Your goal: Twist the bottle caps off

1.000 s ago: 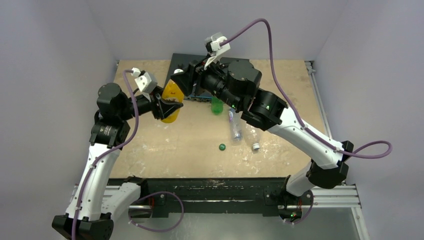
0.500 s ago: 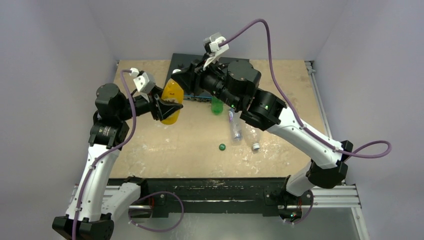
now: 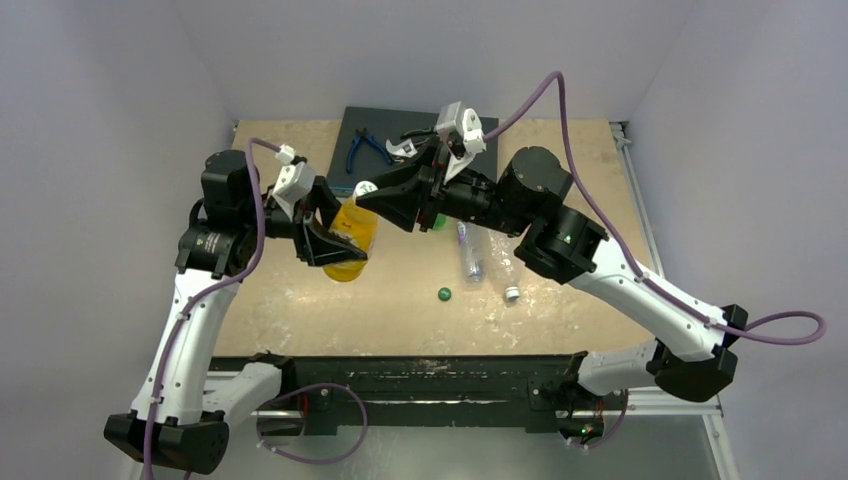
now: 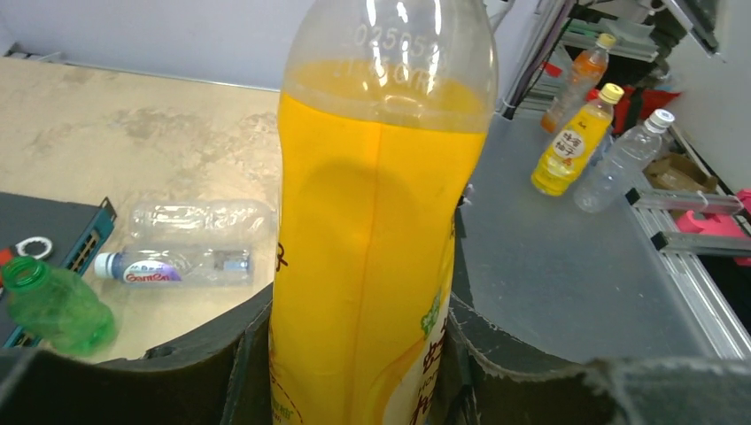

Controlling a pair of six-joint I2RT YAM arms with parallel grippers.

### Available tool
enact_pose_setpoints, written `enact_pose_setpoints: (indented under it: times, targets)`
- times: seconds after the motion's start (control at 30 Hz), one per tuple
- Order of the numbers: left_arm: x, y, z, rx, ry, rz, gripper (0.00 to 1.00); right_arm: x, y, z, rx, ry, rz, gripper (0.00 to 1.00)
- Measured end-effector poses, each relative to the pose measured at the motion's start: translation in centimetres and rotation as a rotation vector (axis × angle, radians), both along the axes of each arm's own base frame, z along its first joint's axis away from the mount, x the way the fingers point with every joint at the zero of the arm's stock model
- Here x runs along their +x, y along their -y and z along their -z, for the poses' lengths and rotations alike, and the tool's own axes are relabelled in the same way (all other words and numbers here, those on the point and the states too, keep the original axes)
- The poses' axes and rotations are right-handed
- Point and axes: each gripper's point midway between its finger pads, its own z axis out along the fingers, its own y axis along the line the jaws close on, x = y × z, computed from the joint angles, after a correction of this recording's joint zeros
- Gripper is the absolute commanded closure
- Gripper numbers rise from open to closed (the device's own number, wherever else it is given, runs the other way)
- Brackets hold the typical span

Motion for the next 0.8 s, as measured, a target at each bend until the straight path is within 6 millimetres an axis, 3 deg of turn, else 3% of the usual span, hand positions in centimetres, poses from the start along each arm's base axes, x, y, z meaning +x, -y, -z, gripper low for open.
enact_pose_setpoints:
  times: [0.1,0.17,0.27,0.4,0.57,0.8]
  targets:
    - [-0.6,0.0,0.2,0.000,-0.018,0.045,0.80,-0.5,0.1,0.2,-0.005,0.018,-0.057,0.73]
    - [-0.6,0.0,0.7,0.006,-0.023,0.048,0.82,-0.5,0.2,0.8,-0.009,0.021,-0.074,0.47]
    - [0.1,-0.1,1.6,0.040,-0.010,-0.002,0.89,0.1,0.6,1.4,-0.005,0.002,-0.045,0.33]
    - [2.6,-0.8,3.0,0.098,0.057,-0.181,0.86,2.7,1.5,-0.3,0.040,-0.021,0.109,0.27]
    - [4.6,-2.3,3.7,0.139,0.167,-0.385,0.86,6.8,1.6,-2.2,0.079,-0.075,0.314,0.32]
    - [7.4,-3.6,3.8,0.167,0.204,-0.531,0.87,9.5,-1.0,2.1,-0.008,-0.179,0.406,0.35]
